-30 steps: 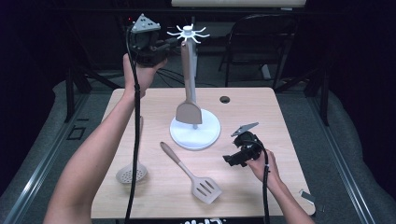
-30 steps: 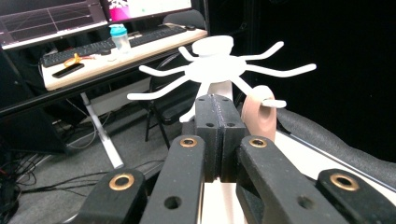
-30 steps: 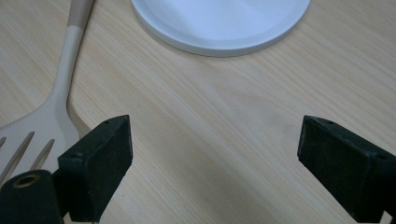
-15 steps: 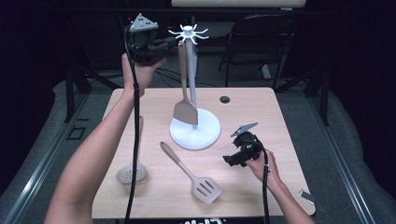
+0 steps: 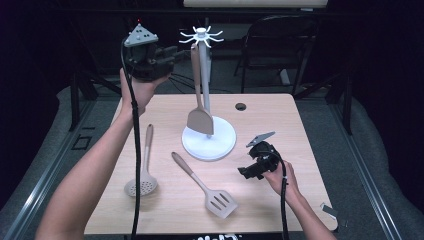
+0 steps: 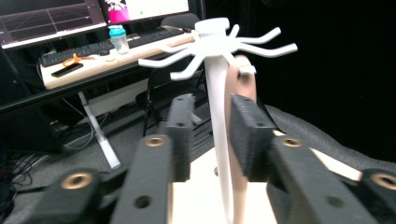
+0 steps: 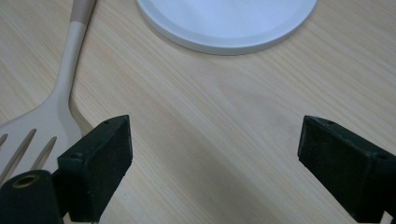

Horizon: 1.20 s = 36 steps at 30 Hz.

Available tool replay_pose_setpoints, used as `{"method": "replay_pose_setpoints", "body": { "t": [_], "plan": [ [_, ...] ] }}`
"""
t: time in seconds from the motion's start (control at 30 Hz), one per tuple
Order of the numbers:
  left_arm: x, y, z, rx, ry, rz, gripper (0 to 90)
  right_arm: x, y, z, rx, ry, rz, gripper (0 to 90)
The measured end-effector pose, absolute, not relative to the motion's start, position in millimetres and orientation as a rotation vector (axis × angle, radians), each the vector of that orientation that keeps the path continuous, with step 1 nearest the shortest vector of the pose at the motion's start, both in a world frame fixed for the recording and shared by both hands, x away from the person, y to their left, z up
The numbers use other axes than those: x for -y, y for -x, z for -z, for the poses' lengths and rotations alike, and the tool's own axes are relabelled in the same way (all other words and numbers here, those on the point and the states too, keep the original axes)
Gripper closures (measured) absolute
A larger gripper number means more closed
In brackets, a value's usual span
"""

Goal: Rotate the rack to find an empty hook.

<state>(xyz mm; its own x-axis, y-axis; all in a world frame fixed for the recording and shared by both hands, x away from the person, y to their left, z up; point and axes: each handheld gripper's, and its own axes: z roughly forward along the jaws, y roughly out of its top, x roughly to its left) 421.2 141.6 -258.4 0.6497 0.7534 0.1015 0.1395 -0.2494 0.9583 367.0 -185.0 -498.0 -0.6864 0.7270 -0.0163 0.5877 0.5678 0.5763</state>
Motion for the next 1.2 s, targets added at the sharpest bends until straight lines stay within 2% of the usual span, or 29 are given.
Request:
{"method": "replay_pose_setpoints", "body": {
  "t": [0.23,0.63,0.87,1.07,1.2],
  "plan": [
    [-149,-406,282,-0.759,-1.817,-0.683,48.4,182,-366,499,-2.573,-1.083,-0.78,9.8],
    [-171,-391,337,-0.822,-1.895,-0.641,29.2,180,-365,501,-2.582,-1.073,-0.769,10.0],
    [-182,-379,368,-0.865,-1.911,-0.604,20.5,176,-364,501,-2.588,-1.058,-0.759,10.3],
    [-190,-374,406,-0.926,-1.915,-0.466,16.5,172,-364,504,-2.626,-1.068,-0.747,9.8],
    [-191,-371,426,-0.952,-1.917,-0.424,15.4,171,-365,508,-2.643,-1.076,-0.727,9.8]
  ]
}}
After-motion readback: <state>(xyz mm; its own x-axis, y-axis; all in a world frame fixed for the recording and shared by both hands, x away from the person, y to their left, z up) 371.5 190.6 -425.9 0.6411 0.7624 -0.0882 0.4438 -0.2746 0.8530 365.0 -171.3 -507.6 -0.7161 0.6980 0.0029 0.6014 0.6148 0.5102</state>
